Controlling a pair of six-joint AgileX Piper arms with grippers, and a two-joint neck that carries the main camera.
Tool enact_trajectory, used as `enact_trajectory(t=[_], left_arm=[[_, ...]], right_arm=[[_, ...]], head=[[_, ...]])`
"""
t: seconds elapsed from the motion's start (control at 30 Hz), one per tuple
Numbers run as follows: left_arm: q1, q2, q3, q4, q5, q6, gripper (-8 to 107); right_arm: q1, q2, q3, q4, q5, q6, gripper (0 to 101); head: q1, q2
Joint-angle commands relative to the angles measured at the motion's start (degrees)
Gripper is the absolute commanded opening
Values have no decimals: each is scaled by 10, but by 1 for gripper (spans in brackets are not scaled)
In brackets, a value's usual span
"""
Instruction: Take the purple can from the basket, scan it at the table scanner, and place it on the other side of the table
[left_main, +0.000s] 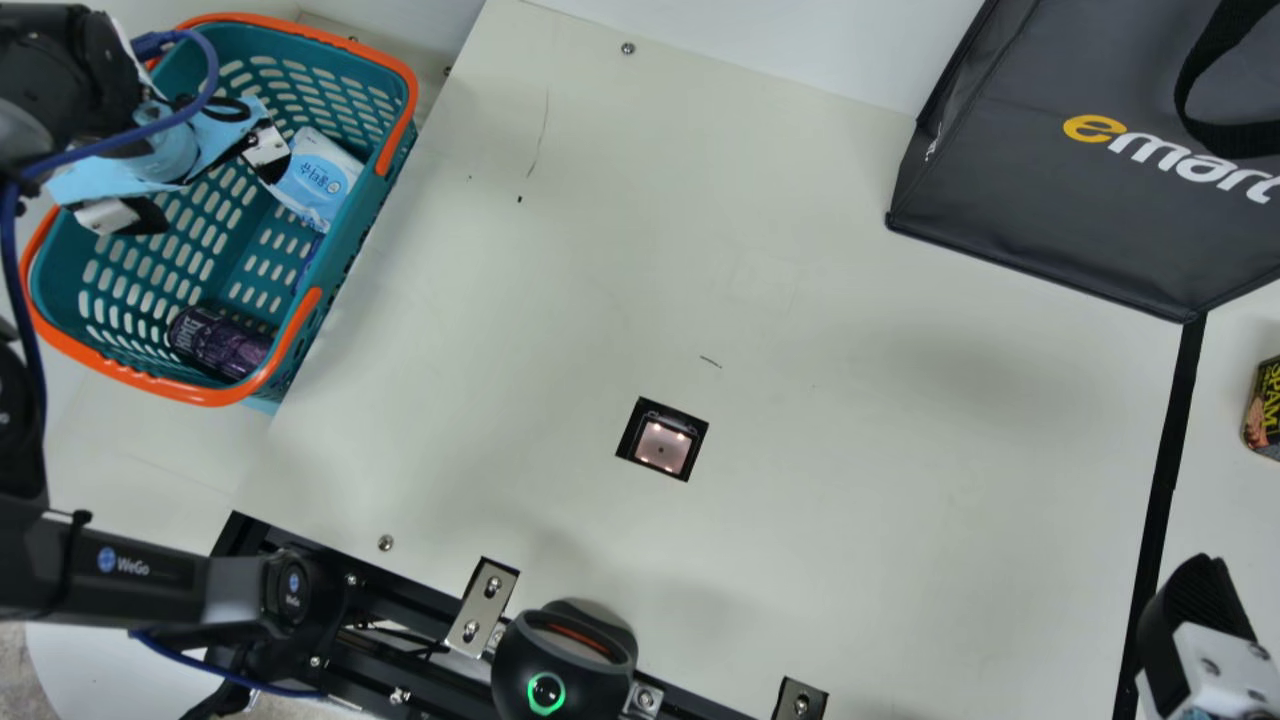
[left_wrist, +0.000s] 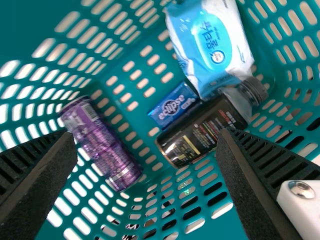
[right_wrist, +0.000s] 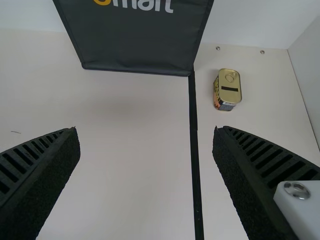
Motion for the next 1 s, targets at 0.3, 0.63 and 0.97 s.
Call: enact_trajectory(t=[0.3,0.63,0.97], left_arm=[[17,64,-26,-40,0,115,90],[34,110,-36,-54,2,166,90],[45,138,-5,-35,-12,137,90]], right_arm=[[0,0,0,0,0,0,95],[0,0,0,0,0,0,95],[0,0,0,0,0,0,95]], head=[[-17,1],[-17,1],[-17,1]])
